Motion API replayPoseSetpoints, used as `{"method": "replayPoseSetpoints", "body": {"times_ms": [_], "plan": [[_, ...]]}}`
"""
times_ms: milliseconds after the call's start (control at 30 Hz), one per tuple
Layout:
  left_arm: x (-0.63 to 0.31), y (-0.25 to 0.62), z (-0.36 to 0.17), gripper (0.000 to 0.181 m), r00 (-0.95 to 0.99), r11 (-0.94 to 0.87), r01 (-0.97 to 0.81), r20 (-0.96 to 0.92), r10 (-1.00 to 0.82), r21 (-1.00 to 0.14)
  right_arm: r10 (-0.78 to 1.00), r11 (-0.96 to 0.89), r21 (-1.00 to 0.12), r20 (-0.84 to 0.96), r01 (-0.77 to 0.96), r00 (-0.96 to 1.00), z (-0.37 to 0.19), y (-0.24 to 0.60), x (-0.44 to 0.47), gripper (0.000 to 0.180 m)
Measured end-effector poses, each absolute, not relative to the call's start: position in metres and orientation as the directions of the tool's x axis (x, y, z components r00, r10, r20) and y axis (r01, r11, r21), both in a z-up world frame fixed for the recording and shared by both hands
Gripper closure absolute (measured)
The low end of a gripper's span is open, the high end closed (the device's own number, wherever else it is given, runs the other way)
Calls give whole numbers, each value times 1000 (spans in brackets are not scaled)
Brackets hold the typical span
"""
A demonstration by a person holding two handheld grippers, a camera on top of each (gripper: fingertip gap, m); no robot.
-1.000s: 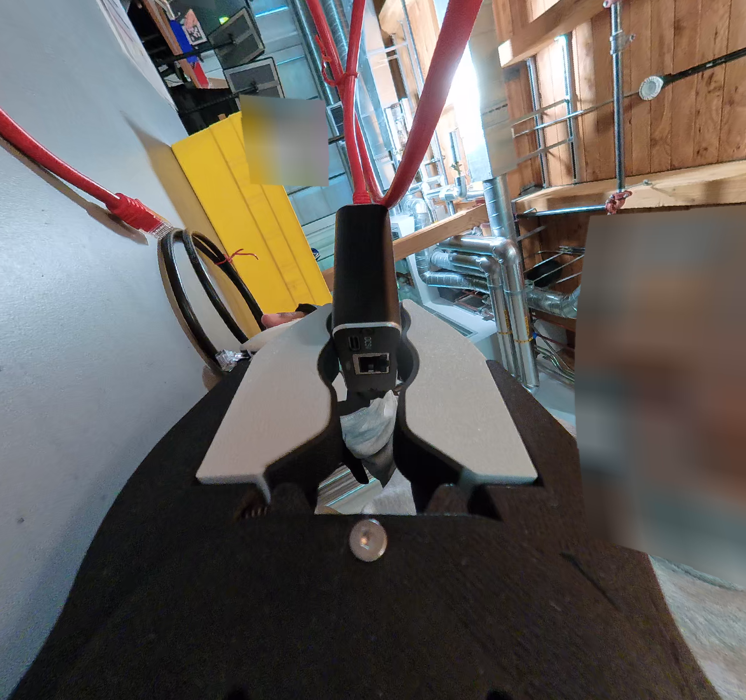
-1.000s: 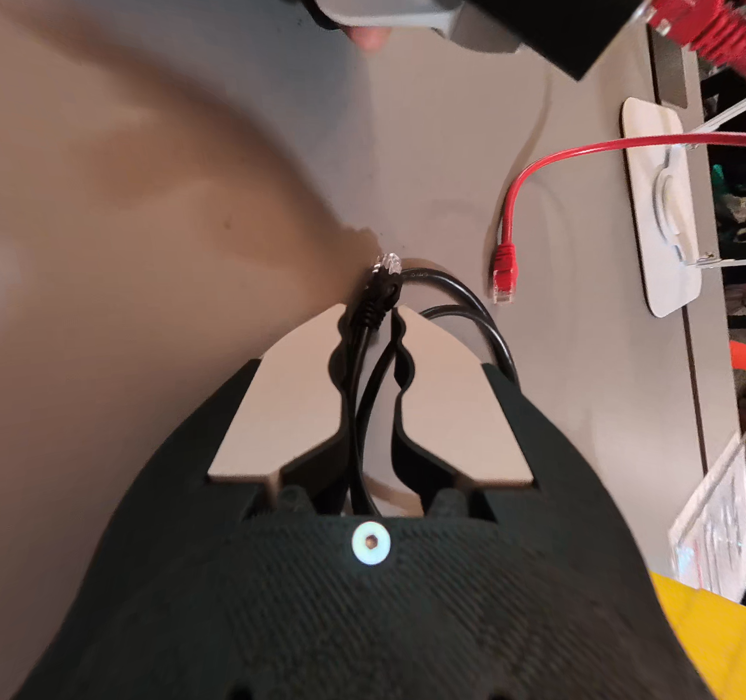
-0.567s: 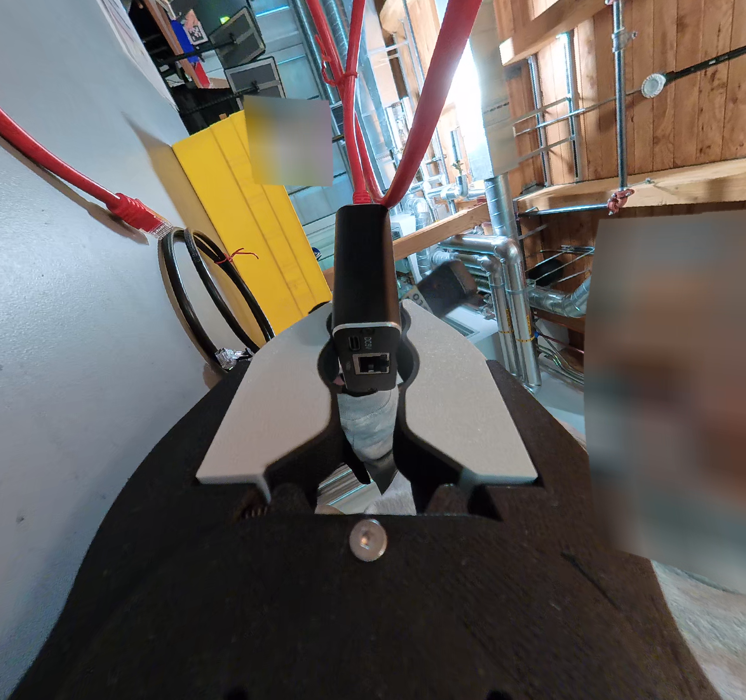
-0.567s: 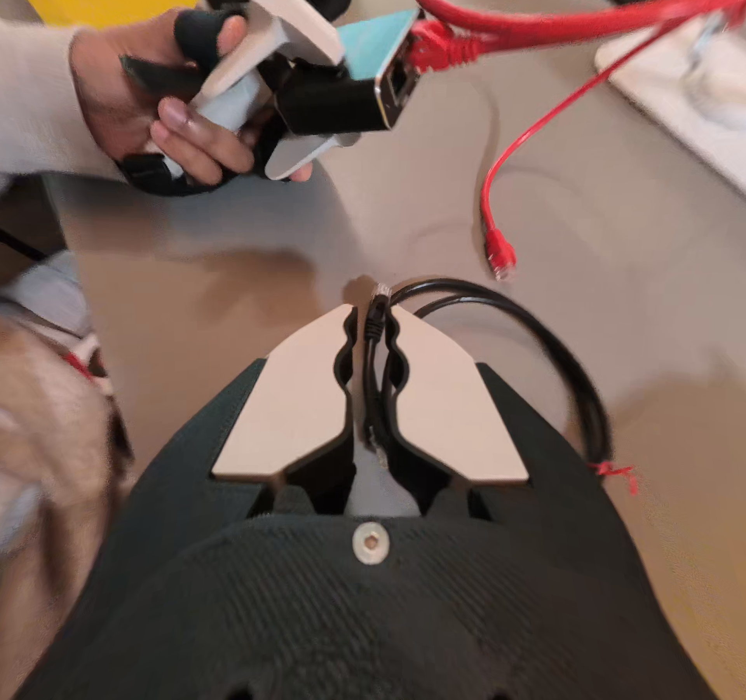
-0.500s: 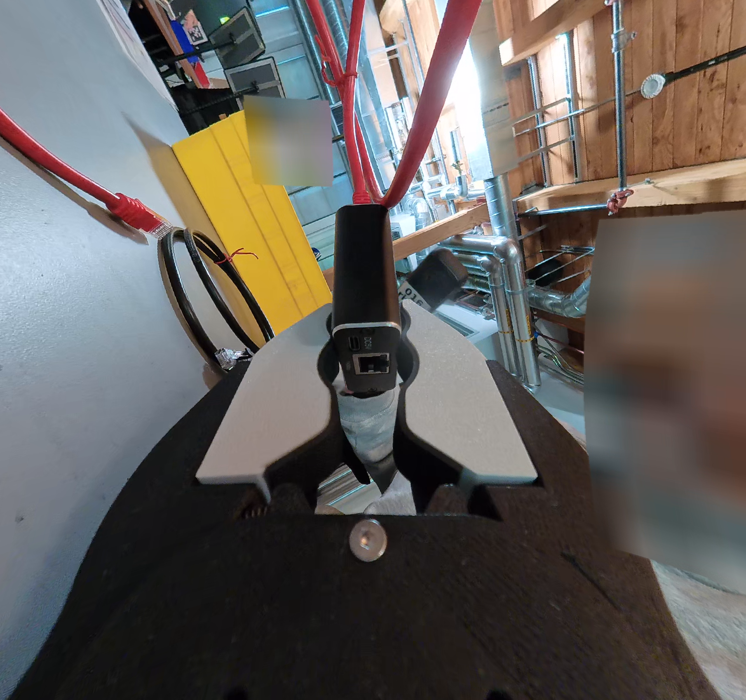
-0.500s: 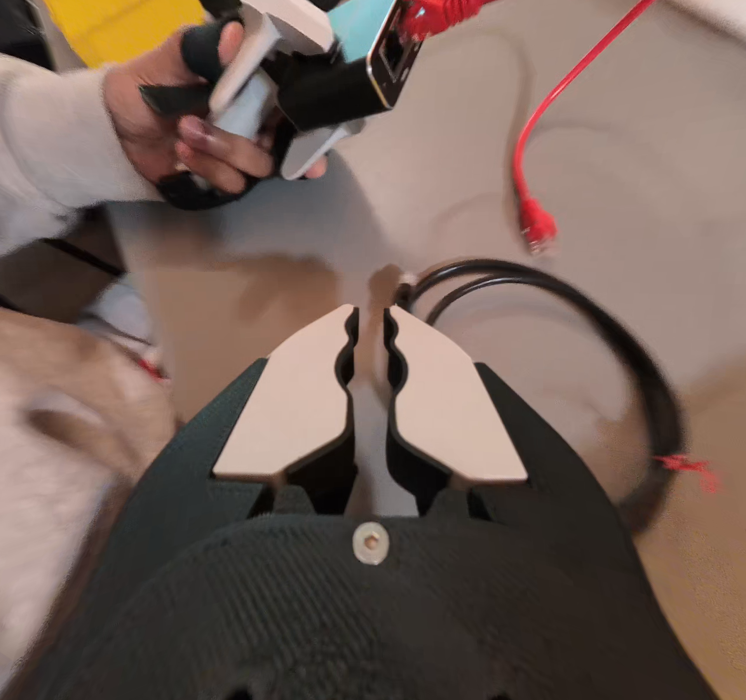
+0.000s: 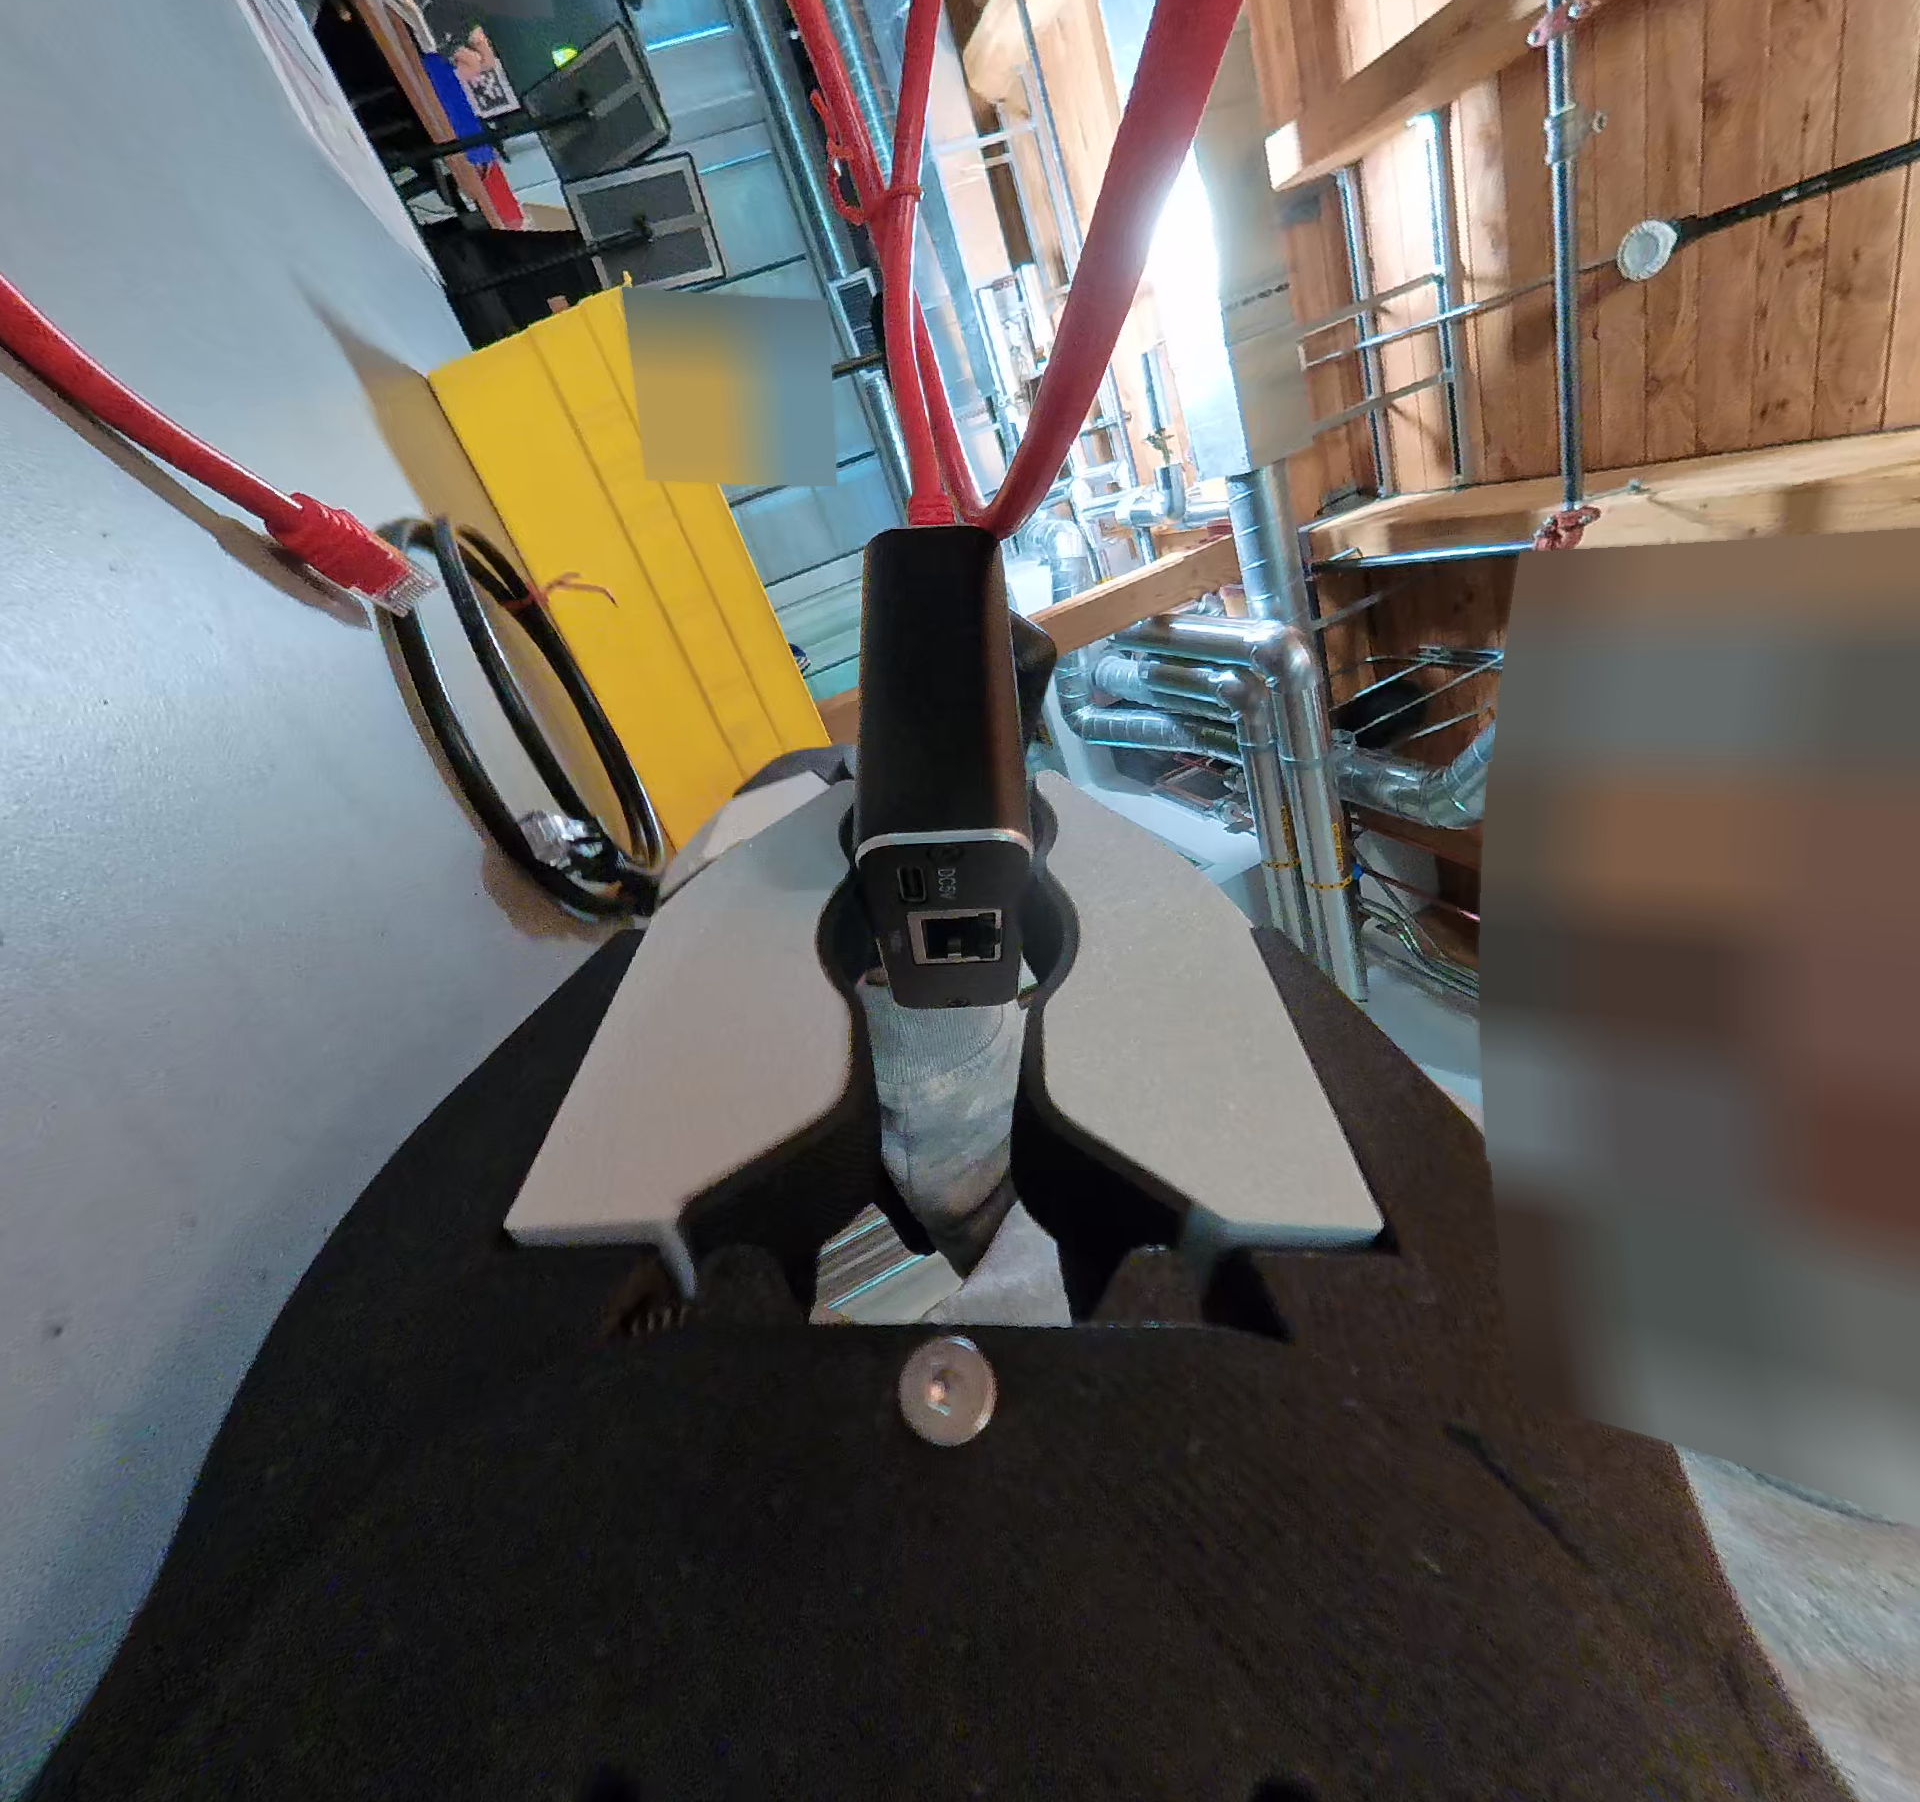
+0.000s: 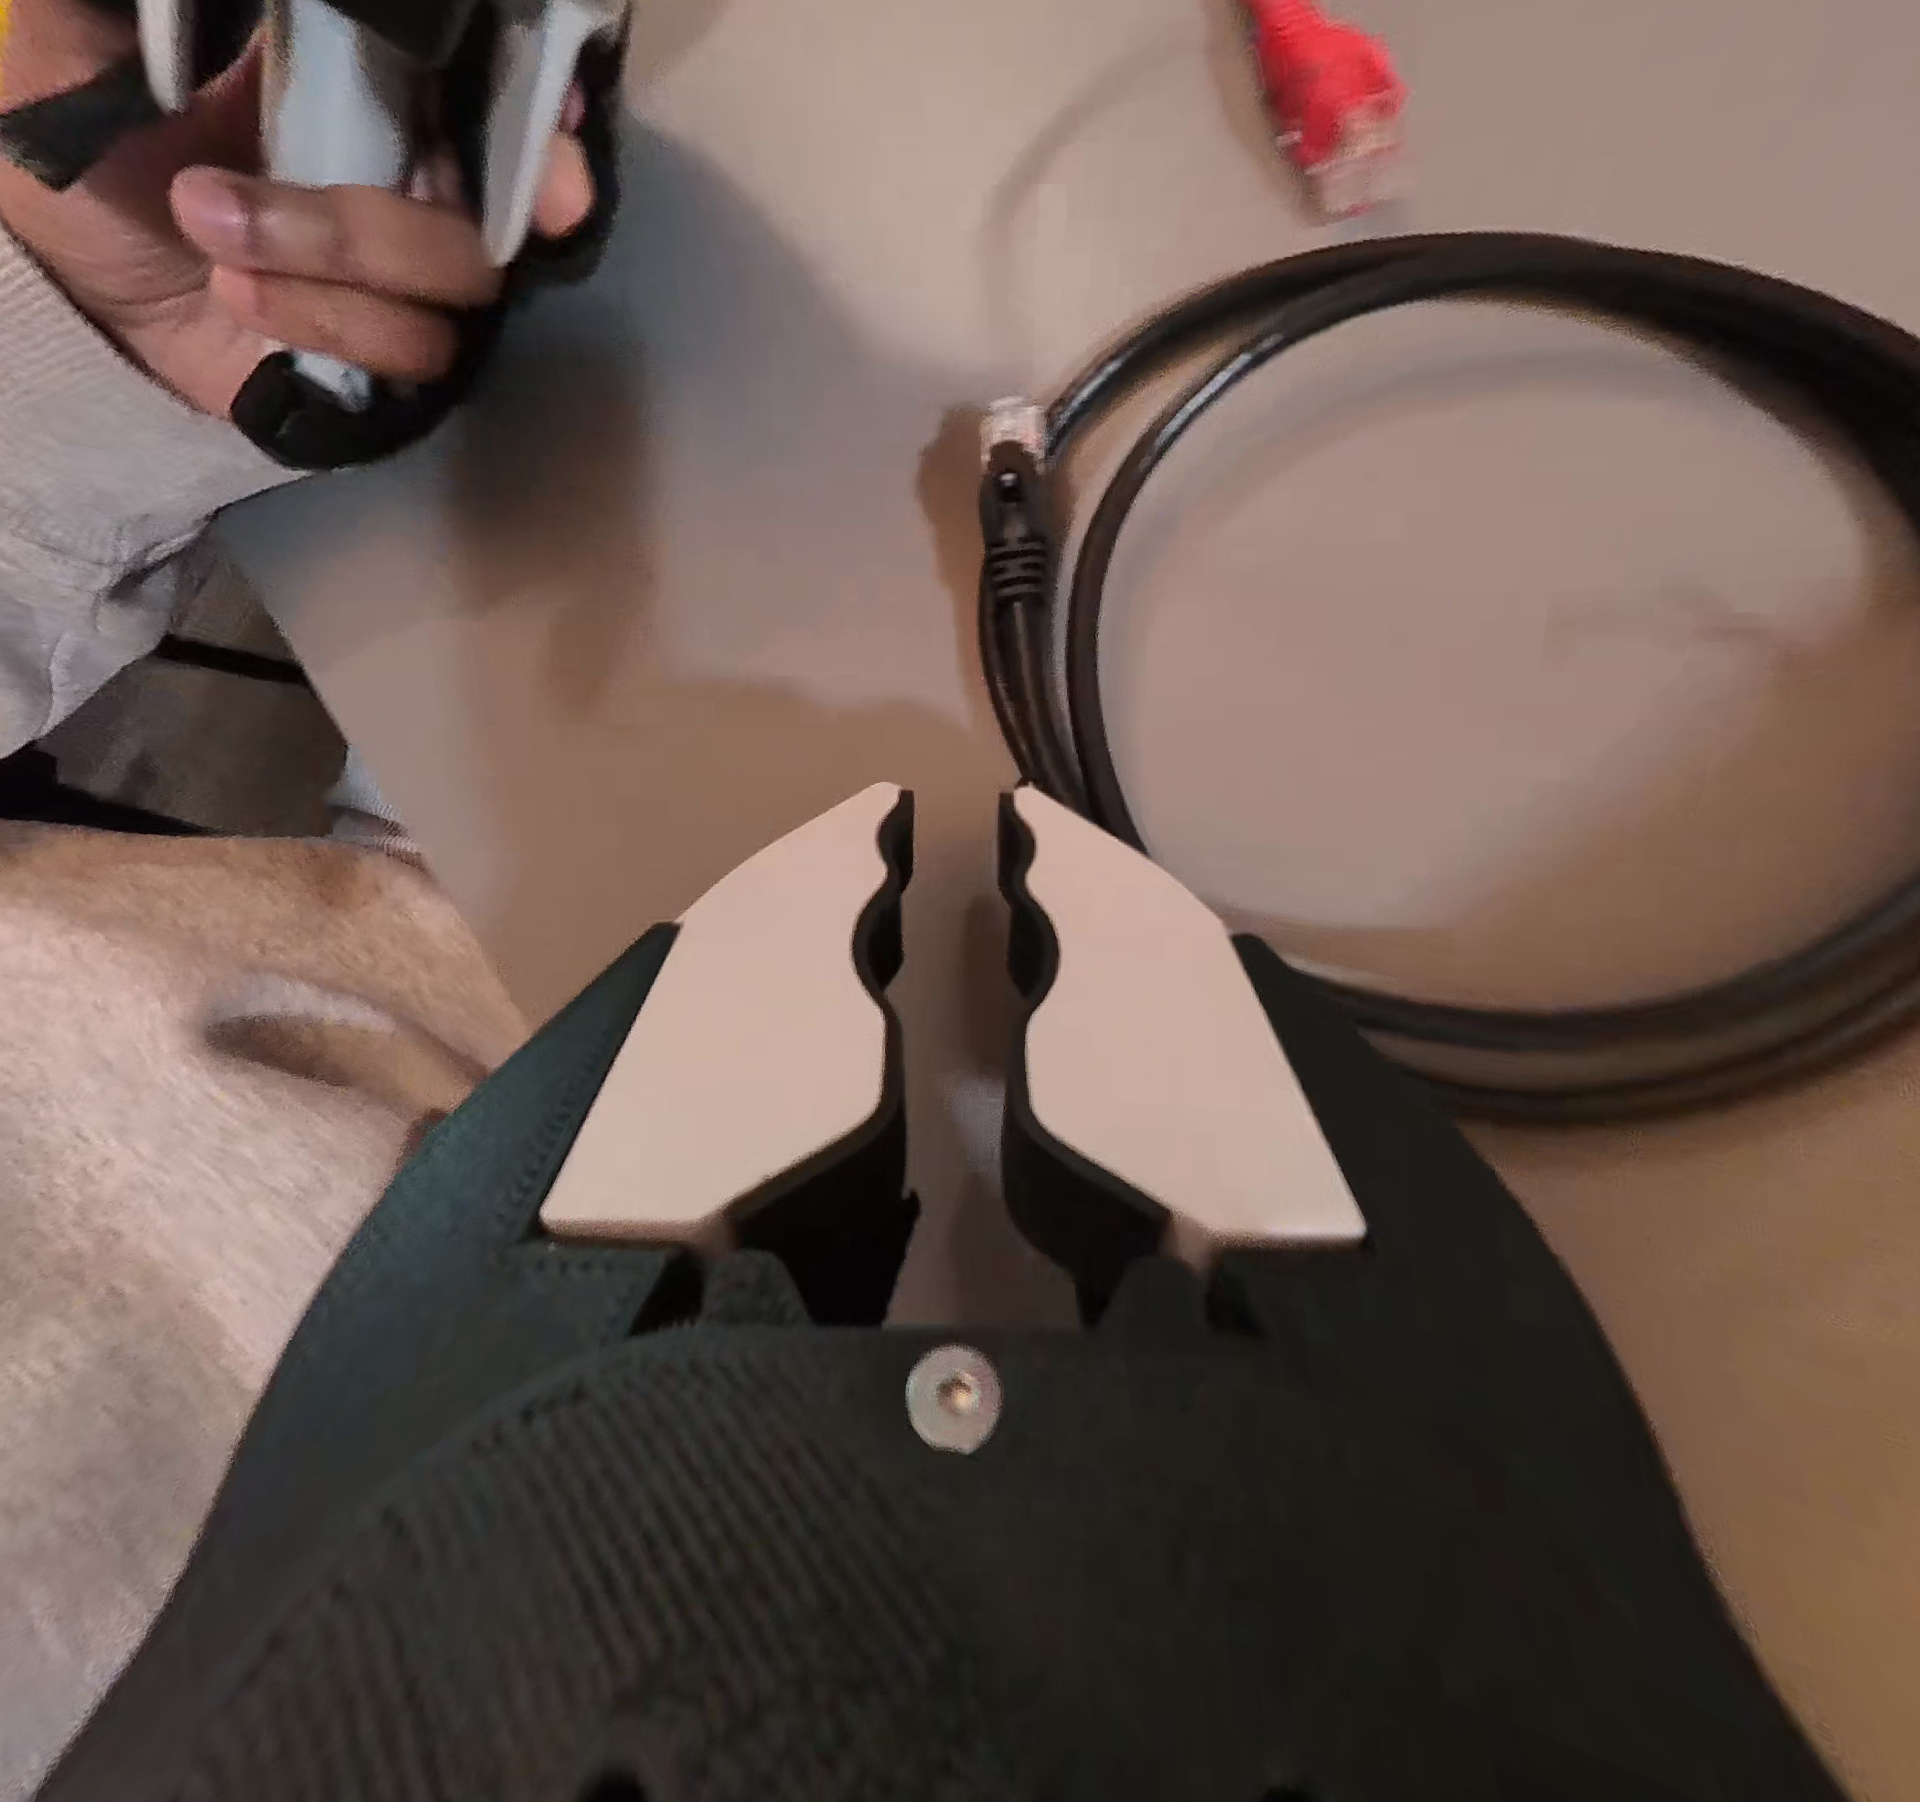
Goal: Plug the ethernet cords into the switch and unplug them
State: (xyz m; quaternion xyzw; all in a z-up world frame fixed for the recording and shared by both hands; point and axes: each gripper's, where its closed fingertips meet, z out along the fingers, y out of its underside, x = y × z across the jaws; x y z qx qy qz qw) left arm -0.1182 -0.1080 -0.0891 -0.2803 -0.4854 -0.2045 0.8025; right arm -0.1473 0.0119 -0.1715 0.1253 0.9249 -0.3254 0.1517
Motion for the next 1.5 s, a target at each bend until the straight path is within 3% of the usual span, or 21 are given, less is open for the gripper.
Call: {"method": "replayPoseSetpoints", "body": {"times_ms": [33, 167, 300, 467, 567, 733, 933, 1133, 1300, 1367, 1500], "plan": [[-118, -108, -89, 155, 445, 760, 600, 894, -58, -250, 159, 751, -566, -346, 341, -925, -171, 16, -158, 164], [-118, -108, -89, 155, 445, 761, 600, 894, -60, -247, 253, 692, -613, -288, 381, -924, -163, 27, -197, 163], [-119, -109, -89, 155, 443, 762, 601, 894, -64, -243, 215, 608, -685, -344, 401, -914, -150, 13, -193, 161], [-120, -108, -90, 156, 442, 761, 602, 895, -65, -242, 77, 615, -766, -177, 186, -981, -145, -15, -178, 162], [-119, -108, -90, 155, 442, 759, 603, 895, -63, -244, 44, 700, -713, -8, 36, -999, -165, -20, -185, 164], [-119, -106, -90, 155, 441, 754, 607, 896, -58, -250, -8, 752, -655, 107, -77, -994, -179, -20, -183, 158], [-117, -97, -92, 156, 422, 710, 660, 903, -81, -244, -105, 750, -630, 189, -203, -976, -179, -16, -176, 168], [-112, -78, -97, 156, 395, 630, 731, 915, -76, -263, -176, 608, -614, 514, -503, -840, -142, -12, -174, 169], [-107, -64, -102, 156, 370, 565, 779, 927, -64, -272, -240, 465, -475, 745, -747, -623, -122, -9, -150, 169], [-106, -57, -106, 156, 370, 534, 788, 929, -14, -306, -247, 456, -414, 792, -788, -559, -119, -8, -145, 169], [-100, -45, -113, 156, 388, 457, 807, 919, 68, -374, -270, 423, -409, 795, -809, -543, -116, -7, -132, 169]]}}
